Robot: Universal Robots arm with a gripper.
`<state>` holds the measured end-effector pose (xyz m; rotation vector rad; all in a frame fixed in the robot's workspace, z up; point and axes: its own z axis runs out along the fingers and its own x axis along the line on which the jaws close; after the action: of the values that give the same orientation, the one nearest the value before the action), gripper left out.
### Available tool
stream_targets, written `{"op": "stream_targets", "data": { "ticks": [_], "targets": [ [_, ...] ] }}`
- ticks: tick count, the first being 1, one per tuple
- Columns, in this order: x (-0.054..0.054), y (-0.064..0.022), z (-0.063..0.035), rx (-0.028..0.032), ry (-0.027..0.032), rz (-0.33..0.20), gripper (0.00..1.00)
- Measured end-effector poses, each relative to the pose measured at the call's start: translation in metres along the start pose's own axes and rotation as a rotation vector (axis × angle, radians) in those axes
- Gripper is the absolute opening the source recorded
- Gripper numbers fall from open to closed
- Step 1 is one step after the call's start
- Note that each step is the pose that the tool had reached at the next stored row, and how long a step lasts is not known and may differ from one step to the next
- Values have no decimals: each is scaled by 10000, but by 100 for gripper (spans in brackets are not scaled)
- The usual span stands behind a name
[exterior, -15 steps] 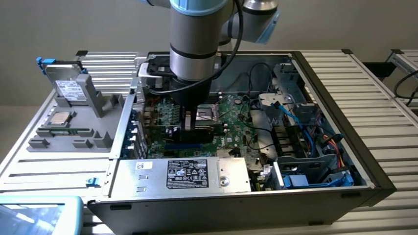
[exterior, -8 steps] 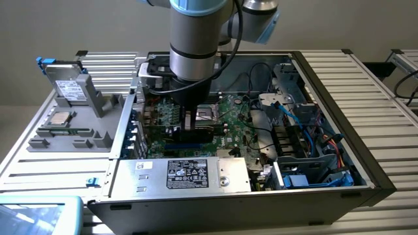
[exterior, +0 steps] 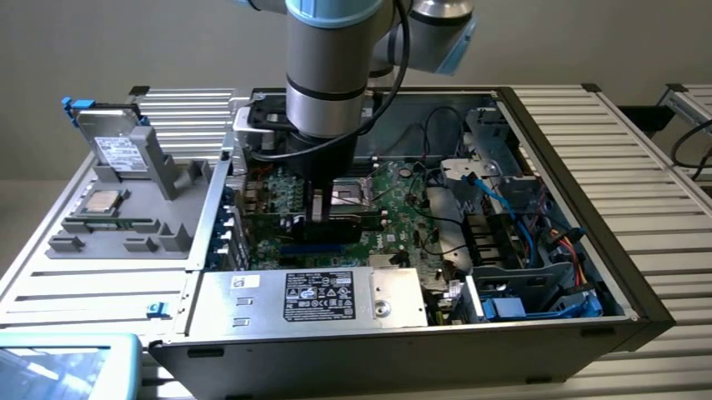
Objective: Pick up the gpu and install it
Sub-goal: 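Insert the gpu into the slot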
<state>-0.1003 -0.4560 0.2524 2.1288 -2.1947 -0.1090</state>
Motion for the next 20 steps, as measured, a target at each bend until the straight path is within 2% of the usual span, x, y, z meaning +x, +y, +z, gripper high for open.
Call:
{"op": "stream_targets", "data": {
  "ticks": [16, 20],
  "targets": [
    [-15, 1, 17, 6, 32, -4, 28],
    [-15, 1, 26, 4, 68, -11, 28]
  ]
}}
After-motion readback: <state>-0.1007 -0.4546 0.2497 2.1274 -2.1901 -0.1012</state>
